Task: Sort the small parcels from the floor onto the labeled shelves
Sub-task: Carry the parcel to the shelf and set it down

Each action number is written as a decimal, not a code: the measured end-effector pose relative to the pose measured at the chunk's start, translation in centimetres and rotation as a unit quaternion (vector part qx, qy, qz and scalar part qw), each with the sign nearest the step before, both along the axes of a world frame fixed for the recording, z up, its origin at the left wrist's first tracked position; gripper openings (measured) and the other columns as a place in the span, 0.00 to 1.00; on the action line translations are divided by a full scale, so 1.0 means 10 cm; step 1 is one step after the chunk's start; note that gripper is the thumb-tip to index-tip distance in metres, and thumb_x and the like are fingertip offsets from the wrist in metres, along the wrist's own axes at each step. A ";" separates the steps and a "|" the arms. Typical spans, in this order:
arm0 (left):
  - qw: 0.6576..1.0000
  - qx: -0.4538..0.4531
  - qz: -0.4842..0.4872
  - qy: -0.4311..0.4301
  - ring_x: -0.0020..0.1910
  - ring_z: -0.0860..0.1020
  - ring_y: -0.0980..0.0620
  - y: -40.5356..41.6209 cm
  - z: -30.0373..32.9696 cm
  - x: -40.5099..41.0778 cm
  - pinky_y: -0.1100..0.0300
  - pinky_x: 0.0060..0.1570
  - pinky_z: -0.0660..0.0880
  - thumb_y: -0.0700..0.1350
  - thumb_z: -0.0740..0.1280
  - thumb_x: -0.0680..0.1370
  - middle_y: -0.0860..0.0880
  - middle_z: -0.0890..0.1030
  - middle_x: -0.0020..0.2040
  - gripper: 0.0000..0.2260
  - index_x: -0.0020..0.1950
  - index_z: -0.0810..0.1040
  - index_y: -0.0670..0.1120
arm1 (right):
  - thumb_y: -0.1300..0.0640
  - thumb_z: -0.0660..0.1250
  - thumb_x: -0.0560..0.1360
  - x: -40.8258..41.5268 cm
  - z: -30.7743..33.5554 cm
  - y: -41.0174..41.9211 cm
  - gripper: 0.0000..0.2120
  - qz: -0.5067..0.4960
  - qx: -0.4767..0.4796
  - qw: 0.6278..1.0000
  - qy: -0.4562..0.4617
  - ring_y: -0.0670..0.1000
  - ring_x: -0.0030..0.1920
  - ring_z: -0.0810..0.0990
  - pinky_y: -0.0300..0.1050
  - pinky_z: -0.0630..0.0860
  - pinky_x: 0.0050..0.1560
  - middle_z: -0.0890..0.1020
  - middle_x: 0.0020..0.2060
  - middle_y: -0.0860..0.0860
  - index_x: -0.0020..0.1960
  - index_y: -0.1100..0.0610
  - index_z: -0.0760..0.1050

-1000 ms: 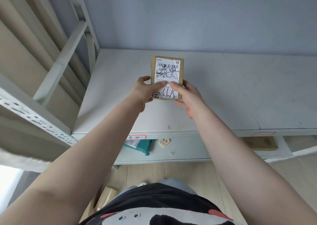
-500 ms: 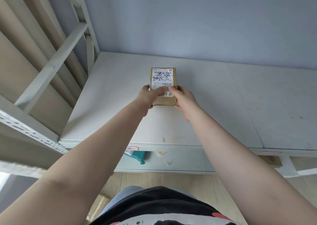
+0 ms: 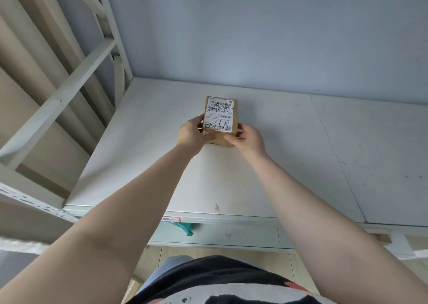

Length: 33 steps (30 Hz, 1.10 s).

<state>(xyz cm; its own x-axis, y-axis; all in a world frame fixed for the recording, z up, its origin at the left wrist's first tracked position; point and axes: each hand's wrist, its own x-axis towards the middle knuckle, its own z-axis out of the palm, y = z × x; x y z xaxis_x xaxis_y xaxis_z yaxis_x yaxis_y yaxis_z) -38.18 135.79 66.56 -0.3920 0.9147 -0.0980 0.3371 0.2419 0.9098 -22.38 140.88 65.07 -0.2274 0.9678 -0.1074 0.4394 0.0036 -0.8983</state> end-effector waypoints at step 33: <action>0.999 0.022 0.021 0.039 0.46 0.78 0.51 0.81 -0.16 0.01 0.60 0.45 0.76 0.41 0.77 0.67 0.49 0.84 0.50 0.20 0.58 0.83 0.50 | 0.53 0.74 0.70 -0.05 -0.18 0.80 0.18 -0.011 0.085 0.996 -0.038 0.53 0.50 0.84 0.50 0.78 0.55 0.87 0.50 0.53 0.59 0.54 0.81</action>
<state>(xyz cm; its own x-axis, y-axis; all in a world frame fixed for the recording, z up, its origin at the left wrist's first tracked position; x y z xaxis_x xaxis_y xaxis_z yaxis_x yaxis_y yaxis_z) -38.11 143.86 64.95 -0.4345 0.9003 -0.0260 0.3978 0.2177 0.8913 -22.91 148.88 63.23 -0.2033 0.9782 0.0430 0.5074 0.1428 -0.8498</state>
